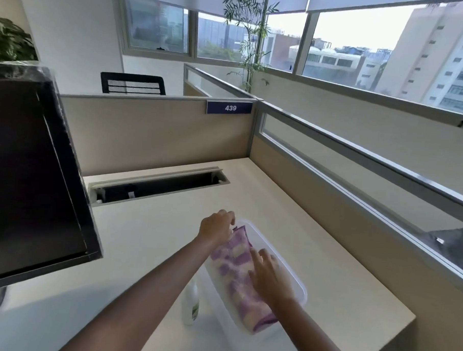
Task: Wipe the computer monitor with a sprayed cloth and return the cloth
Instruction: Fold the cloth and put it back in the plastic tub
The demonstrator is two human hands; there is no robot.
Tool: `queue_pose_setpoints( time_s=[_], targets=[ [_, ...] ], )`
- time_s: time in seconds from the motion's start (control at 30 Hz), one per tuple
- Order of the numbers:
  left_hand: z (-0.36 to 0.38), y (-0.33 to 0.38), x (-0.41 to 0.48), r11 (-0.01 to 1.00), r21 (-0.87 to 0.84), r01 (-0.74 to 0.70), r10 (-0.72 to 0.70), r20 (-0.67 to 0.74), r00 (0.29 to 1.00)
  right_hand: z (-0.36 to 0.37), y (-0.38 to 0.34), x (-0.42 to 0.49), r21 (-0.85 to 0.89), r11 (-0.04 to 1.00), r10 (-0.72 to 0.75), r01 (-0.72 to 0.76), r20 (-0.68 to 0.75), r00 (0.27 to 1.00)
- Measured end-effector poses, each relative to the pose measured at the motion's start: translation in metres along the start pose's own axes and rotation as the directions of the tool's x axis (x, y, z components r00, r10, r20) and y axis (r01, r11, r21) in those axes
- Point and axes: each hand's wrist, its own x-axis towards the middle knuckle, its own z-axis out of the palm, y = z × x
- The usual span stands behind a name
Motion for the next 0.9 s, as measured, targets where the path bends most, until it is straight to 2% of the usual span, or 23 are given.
queue_pose_setpoints(
  time_s=[0.07,0.13,0.23,0.33,0.4,0.57,0.73,0.83,0.9],
  targets=[
    [0.004,-0.001,-0.002,1.000,0.023,-0.011,0.010,0.016,1.000,0.001,-0.010,0.007,0.032,0.995,-0.097,0.095,0.046,0.994],
    [0.006,-0.002,-0.004,0.998,0.042,-0.036,0.034,0.042,0.999,0.005,-0.016,0.015,0.008,0.992,-0.129,0.130,0.123,0.984],
    [0.006,-0.006,-0.005,0.997,0.030,-0.071,0.068,0.094,0.993,0.017,-0.017,0.025,-0.008,0.996,-0.079,0.084,0.256,0.964],
    [0.005,-0.013,-0.005,0.995,-0.046,-0.084,0.092,0.192,0.977,0.027,-0.014,0.035,-0.029,0.999,-0.008,0.023,0.440,0.898],
    [0.003,-0.018,-0.005,0.993,-0.089,-0.080,0.099,0.243,0.965,0.030,-0.014,0.040,-0.036,0.999,0.025,-0.008,0.501,0.865],
    [0.000,-0.026,-0.005,0.984,-0.175,-0.044,0.091,0.273,0.958,0.030,-0.018,0.049,-0.019,0.996,0.087,-0.091,0.525,0.847],
    [-0.005,-0.033,-0.012,0.970,-0.240,-0.029,0.089,0.244,0.966,0.031,-0.020,0.051,-0.004,0.992,0.113,-0.129,0.515,0.850],
    [-0.006,-0.039,-0.022,0.957,-0.287,-0.040,0.094,0.177,0.980,0.026,-0.019,0.049,0.061,0.990,0.085,-0.127,0.463,0.882],
    [-0.006,-0.042,-0.029,0.945,-0.320,-0.061,0.097,0.098,0.990,0.021,-0.020,0.044,0.162,0.980,0.051,-0.115,0.357,0.933]
  ],
)
